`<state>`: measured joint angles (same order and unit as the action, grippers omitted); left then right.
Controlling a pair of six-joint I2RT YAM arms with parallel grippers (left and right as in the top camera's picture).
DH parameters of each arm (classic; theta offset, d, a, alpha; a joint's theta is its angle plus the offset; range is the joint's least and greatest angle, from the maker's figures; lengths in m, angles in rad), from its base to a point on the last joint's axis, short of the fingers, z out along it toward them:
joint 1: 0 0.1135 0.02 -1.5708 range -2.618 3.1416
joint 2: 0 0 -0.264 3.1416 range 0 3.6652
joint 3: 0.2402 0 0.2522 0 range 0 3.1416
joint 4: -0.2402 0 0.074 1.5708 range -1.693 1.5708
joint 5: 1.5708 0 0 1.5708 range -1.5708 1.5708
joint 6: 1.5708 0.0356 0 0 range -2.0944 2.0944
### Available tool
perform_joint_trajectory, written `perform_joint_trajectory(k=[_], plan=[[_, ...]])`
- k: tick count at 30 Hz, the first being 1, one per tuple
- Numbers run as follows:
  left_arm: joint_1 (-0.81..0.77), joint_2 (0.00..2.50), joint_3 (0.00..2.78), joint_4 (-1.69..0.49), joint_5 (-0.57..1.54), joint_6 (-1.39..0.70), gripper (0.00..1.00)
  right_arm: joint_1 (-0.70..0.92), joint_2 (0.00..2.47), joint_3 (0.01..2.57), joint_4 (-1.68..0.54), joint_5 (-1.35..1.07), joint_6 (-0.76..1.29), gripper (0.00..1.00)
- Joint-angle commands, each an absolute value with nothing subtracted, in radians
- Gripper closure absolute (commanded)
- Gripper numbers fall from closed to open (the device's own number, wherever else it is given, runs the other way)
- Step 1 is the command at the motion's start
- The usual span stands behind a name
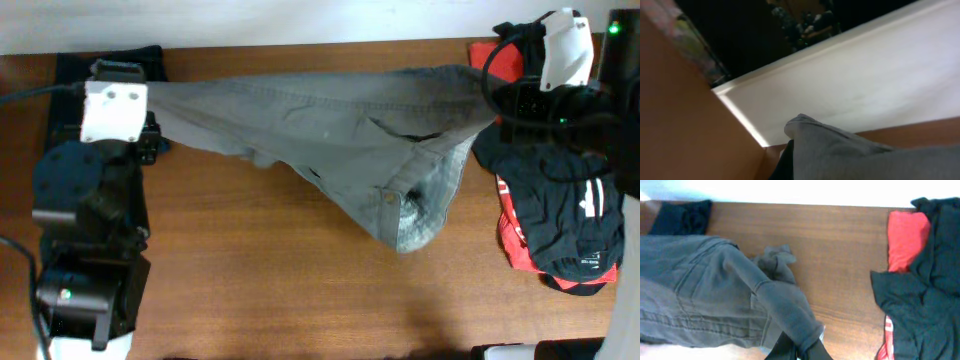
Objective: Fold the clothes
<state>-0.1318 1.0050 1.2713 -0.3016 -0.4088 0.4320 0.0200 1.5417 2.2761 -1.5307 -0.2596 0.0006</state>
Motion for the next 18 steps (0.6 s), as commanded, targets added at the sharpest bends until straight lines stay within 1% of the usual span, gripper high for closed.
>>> perform_joint_trajectory(k=[1,7,12,18], plan=[[-0.130,0.933,1.333,-0.289,-0.512,0.404,0.99,0.073,1.533,2.351,-1.580,-0.265,-0.039,0.96],[-0.130,0.857,1.336,-0.309,-0.521,0.373,0.99,0.129,1.533,2.364,-1.699,-0.250,-0.075,0.96],[-0.130,0.854,1.336,-0.366,-0.514,0.317,0.99,0.151,1.538,2.357,-1.698,-0.203,-0.075,0.96],[-0.130,0.937,1.336,-0.443,-0.439,0.299,0.99,0.150,1.595,2.357,-1.661,-0.137,-0.081,0.96]])
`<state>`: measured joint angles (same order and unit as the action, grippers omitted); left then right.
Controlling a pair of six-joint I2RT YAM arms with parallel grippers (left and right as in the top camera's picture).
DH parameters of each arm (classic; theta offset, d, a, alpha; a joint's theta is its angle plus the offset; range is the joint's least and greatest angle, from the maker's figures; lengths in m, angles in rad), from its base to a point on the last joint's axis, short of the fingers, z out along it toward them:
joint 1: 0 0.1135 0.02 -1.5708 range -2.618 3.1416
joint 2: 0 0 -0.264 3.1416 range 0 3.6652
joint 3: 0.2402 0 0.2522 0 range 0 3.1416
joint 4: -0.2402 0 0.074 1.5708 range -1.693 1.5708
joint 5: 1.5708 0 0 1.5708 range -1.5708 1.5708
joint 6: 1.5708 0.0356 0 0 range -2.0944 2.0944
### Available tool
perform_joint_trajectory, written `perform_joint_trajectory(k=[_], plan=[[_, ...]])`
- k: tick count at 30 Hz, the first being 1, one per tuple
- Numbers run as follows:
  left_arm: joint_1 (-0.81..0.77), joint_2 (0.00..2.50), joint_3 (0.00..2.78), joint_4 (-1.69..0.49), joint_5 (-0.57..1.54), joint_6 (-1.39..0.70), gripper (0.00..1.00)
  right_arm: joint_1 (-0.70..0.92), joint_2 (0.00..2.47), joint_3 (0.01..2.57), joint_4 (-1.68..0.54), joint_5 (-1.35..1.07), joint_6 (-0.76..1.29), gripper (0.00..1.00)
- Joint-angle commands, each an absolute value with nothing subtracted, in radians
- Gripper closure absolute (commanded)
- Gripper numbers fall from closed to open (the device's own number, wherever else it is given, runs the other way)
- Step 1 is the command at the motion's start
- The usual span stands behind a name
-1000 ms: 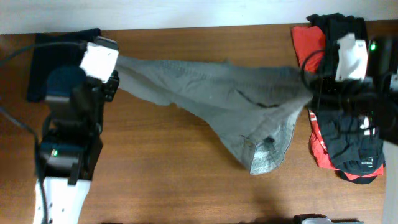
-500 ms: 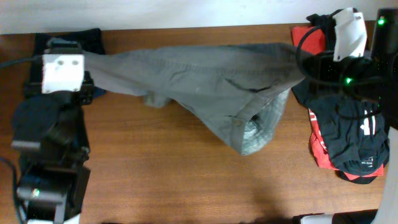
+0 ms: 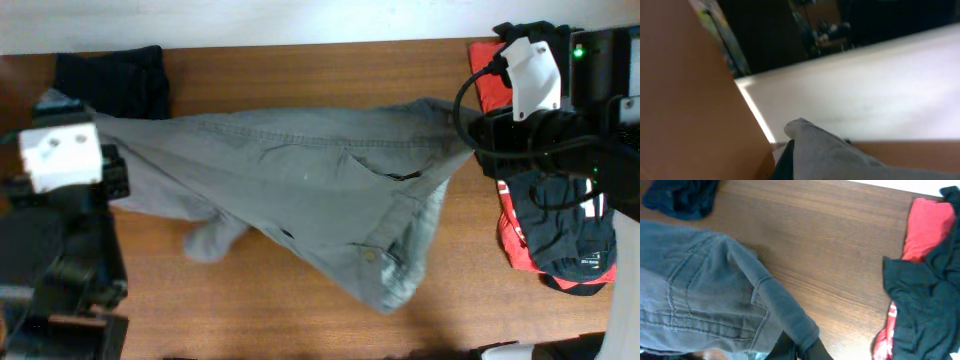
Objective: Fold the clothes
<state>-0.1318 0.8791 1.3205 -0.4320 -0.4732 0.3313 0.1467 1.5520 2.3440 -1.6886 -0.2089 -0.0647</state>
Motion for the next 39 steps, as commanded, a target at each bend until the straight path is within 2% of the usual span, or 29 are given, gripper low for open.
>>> perform_joint_trajectory(k=[1,6,14,18,21,27,28,32,39], plan=[[-0.130,0.965,1.336,-0.444,-0.439,0.299,0.99,0.150,1.614,2.357,-1.637,-0.137,-0.100,0.96],[-0.126,1.130,1.336,-0.329,-0.442,0.308,0.99,0.150,1.725,2.357,-1.453,-0.100,-0.105,0.96],[-0.091,1.426,1.361,0.191,-0.429,0.323,1.00,0.150,1.839,2.357,-1.077,-0.092,-0.105,0.96],[-0.091,1.459,1.433,0.231,-0.381,0.361,1.00,0.149,1.836,2.402,-1.011,-0.052,-0.106,0.96],[-0.091,1.443,1.517,0.155,-0.381,0.384,0.99,0.149,1.836,2.472,-1.036,-0.018,-0.138,0.96],[-0.096,1.422,1.623,-0.222,-0.332,0.382,0.99,0.149,1.839,2.490,-1.182,-0.014,-0.146,0.96],[-0.098,1.423,1.622,-0.328,-0.248,0.382,0.99,0.149,1.845,2.490,-1.257,-0.014,-0.146,0.96],[-0.098,1.445,1.622,-0.531,-0.027,0.382,1.00,0.149,1.871,2.487,-1.423,-0.014,-0.146,0.96],[-0.098,1.526,1.622,-0.767,0.154,0.383,1.00,0.149,1.927,2.483,-1.642,-0.014,-0.146,0.89]])
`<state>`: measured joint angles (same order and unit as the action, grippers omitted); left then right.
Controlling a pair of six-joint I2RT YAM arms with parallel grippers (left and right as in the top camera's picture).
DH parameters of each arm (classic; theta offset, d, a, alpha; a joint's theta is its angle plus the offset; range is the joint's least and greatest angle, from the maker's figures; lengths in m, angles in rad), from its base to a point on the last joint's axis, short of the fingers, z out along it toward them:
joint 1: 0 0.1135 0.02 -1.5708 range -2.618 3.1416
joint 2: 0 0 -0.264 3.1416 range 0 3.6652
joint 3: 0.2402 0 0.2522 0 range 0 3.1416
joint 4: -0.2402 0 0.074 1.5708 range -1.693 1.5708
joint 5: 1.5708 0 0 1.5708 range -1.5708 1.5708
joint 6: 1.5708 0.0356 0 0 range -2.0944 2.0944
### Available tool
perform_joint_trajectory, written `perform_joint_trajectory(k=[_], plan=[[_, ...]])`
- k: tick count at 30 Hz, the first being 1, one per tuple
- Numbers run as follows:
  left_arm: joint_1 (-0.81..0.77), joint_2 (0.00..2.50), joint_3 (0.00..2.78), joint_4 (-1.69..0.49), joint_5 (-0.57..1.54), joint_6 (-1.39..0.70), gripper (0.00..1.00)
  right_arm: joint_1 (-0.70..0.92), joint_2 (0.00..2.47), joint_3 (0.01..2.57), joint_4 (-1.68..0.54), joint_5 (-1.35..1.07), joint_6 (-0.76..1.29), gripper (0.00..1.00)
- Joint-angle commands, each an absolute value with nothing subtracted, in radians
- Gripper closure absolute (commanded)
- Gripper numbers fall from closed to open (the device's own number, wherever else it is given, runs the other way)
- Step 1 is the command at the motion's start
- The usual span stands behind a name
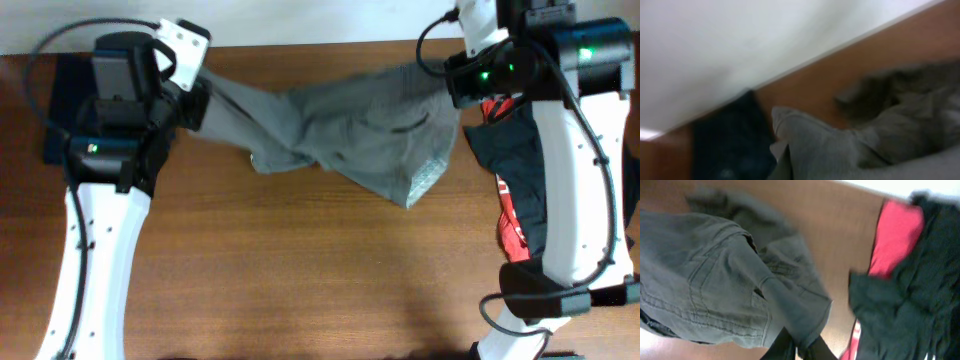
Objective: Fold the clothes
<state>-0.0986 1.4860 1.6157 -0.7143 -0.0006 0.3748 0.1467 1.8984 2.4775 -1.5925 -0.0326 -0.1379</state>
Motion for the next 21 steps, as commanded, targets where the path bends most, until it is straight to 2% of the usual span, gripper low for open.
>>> perform_joint_trajectory(k=[1,2,10,14,20,21], plan=[[-0.098,1.536,1.622,-0.794,0.167,0.383,0.99,0.149,1.934,2.483,-1.663,-0.015,-0.145,0.89],[-0.098,1.549,1.622,-0.823,0.178,0.383,0.99,0.149,1.938,2.483,-1.694,-0.018,-0.145,0.86],[-0.098,1.633,1.621,-1.027,0.251,0.382,1.00,0.149,1.937,2.330,-1.699,-0.096,-0.084,0.86],[-0.098,1.670,1.621,-1.158,0.251,0.357,0.99,0.149,1.937,2.189,-1.695,-0.106,-0.084,0.91],[-0.098,1.687,1.621,-1.279,0.260,0.276,1.00,0.149,1.937,2.111,-1.631,-0.161,-0.084,0.91],[-0.099,1.687,1.621,-1.318,0.292,0.272,0.99,0.149,1.937,2.110,-1.607,-0.170,-0.084,0.88]])
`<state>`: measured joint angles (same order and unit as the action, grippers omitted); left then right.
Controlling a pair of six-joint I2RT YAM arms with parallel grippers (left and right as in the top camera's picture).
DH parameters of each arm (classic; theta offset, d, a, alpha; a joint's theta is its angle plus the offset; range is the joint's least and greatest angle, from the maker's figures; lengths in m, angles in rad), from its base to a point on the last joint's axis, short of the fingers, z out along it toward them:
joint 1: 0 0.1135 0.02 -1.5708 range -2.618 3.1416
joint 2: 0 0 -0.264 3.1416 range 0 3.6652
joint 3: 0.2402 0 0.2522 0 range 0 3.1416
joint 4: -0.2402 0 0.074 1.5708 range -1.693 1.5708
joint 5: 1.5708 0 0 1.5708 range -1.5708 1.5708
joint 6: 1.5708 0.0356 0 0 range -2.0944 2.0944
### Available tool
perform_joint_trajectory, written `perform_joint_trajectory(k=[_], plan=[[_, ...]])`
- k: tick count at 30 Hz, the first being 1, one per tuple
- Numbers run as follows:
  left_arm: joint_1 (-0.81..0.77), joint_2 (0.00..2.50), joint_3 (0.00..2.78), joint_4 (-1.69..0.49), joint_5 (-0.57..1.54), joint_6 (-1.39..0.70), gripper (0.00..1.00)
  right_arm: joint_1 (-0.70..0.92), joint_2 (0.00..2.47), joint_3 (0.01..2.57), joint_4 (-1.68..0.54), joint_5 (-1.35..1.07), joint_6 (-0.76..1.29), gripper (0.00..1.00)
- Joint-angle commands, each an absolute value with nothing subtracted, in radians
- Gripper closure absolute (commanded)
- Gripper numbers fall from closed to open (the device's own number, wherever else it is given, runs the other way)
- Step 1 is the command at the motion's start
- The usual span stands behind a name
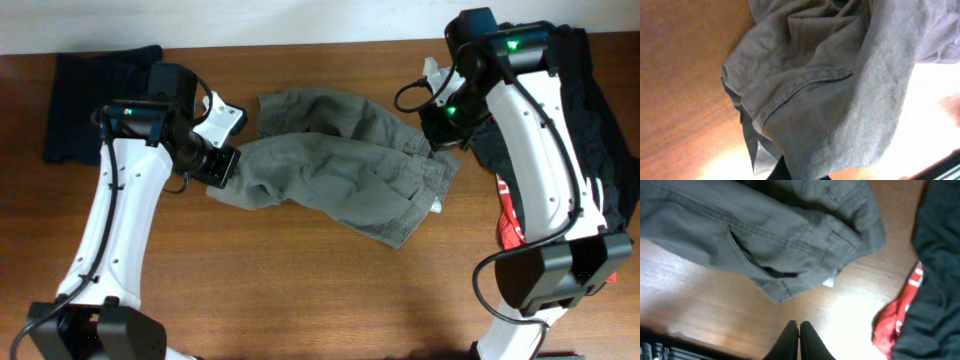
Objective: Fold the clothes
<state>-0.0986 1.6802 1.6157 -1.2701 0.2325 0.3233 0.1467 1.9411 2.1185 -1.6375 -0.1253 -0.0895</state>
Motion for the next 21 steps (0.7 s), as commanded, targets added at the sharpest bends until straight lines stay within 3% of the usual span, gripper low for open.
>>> perform_joint_trajectory(k=[1,11,21], plan=[[-0.101,1.687,1.621,-1.335,0.311,0.268,0.99,0.149,1.937,2.110,-1.596,-0.172,-0.084,0.86],[-0.149,1.687,1.621,-1.554,0.318,0.113,0.99,0.149,1.937,2.110,-1.515,-0.174,-0.070,0.73],[-0.179,1.668,1.512,-1.688,0.275,-0.009,0.99,0.114,1.937,2.110,-1.420,-0.205,-0.070,0.71]])
